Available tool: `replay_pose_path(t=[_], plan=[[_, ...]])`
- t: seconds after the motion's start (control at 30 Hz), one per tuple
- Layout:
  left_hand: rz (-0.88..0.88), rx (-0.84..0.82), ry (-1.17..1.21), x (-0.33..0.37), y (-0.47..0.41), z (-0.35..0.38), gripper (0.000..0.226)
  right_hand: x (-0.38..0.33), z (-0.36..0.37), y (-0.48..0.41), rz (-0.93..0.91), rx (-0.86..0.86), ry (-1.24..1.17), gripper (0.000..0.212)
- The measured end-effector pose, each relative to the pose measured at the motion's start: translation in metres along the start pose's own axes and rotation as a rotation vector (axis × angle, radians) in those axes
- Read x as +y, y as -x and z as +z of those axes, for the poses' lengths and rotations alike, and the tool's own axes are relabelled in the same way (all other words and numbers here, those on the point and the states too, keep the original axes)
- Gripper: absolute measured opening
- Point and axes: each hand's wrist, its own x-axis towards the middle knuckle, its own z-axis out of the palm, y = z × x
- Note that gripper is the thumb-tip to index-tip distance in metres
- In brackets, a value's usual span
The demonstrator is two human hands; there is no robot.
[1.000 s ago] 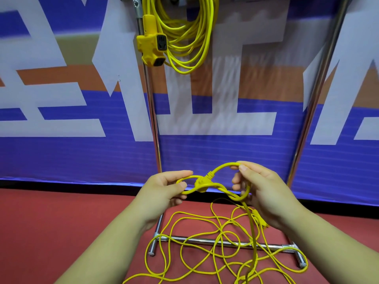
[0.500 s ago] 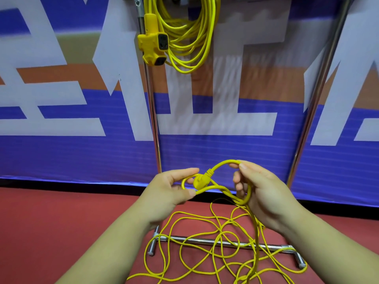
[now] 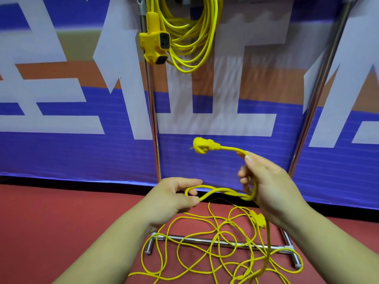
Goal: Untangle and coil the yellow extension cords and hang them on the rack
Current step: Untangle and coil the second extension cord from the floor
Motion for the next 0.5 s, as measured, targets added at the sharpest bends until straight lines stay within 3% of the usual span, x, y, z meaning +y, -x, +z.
replay_pose_path(t=[0.07, 0.13, 0.23, 0.33, 0.43, 0.5], plan=[[0.061, 0.000, -0.019, 0.006, 0.002, 0.003, 0.042, 0.007, -0.002, -0.004, 0.038, 0.098, 0.159, 0.021], [0.121, 0.040, -0.031, 0.012, 0.005, 0.007, 0.039, 0.015, -0.005, -0.007, 0.135, 0.065, 0.308, 0.026], [0.170, 0.094, 0.131, 0.018, 0.007, 0.010, 0.037, 0.021, -0.009, -0.005, 0.353, -0.144, 0.491, 0.035], [0.173, 0.197, 0.303, 0.020, 0.004, 0.003, 0.032, 0.023, -0.014, 0.001, 0.516, -0.339, 0.486, 0.047], [0.130, 0.281, 0.400, 0.016, -0.001, -0.003, 0.031, 0.025, -0.013, 0.000, 0.446, -0.438, 0.446, 0.036], [0.104, 0.313, 0.421, 0.010, -0.004, -0.004, 0.030, 0.031, -0.013, -0.004, 0.279, -0.381, 0.489, 0.026]])
